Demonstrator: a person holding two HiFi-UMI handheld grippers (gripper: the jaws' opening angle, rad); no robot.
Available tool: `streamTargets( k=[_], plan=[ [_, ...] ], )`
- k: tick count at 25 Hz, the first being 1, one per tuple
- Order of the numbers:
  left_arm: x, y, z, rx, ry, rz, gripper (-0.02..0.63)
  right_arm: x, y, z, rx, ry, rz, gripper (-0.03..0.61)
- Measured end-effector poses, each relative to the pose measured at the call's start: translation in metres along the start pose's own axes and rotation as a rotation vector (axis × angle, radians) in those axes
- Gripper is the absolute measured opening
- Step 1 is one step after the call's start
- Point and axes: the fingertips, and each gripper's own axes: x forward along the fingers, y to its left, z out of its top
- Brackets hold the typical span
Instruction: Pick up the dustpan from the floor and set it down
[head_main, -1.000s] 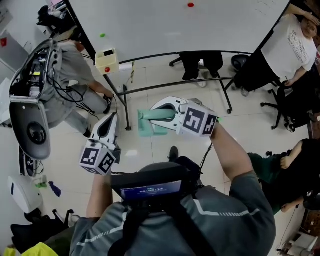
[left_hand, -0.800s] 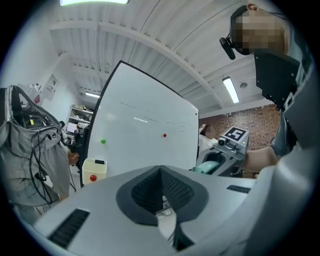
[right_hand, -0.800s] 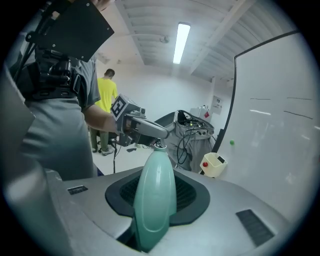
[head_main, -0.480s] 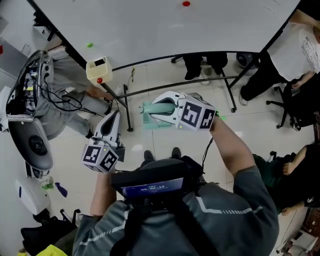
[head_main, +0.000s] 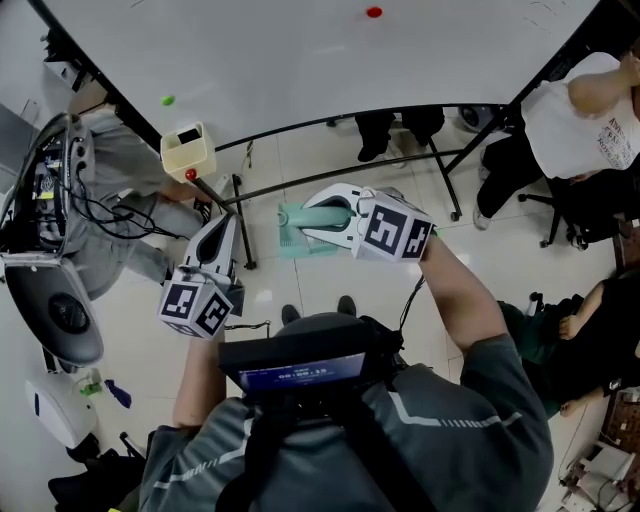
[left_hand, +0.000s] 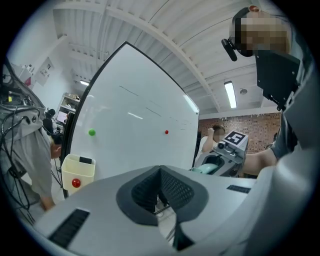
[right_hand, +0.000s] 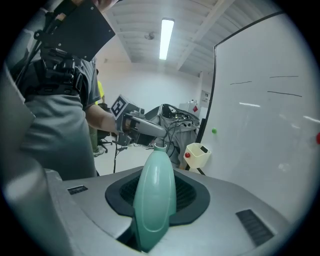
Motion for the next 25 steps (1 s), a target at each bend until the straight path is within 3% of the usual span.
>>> streamTargets(
  k=[6, 10, 17, 25],
  plan=[
    [0.02, 0.018, -0.021, -0.035, 0.056, -0.021, 0.023, 0.019, -0.015, -0.021, 0.027, 0.008, -0.003, 0.114],
    [0.04, 0.036, -0.053, -0.046, 0.088, -0.024, 0.023, 0.043, -0.027, -0.055, 0.031, 0.015, 0.004, 0.114],
    [0.063, 0.08, -0.153, -0.109, 0.17, 0.012, 0.023, 0.105, -0.037, -0.154, 0.095, 0.049, 0.019, 0.114],
    [0.095, 0.118, -0.272, -0.137, 0.234, 0.019, 0.023, 0.172, -0.023, -0.282, 0.085, 0.121, 0.065, 0.114]
  ],
)
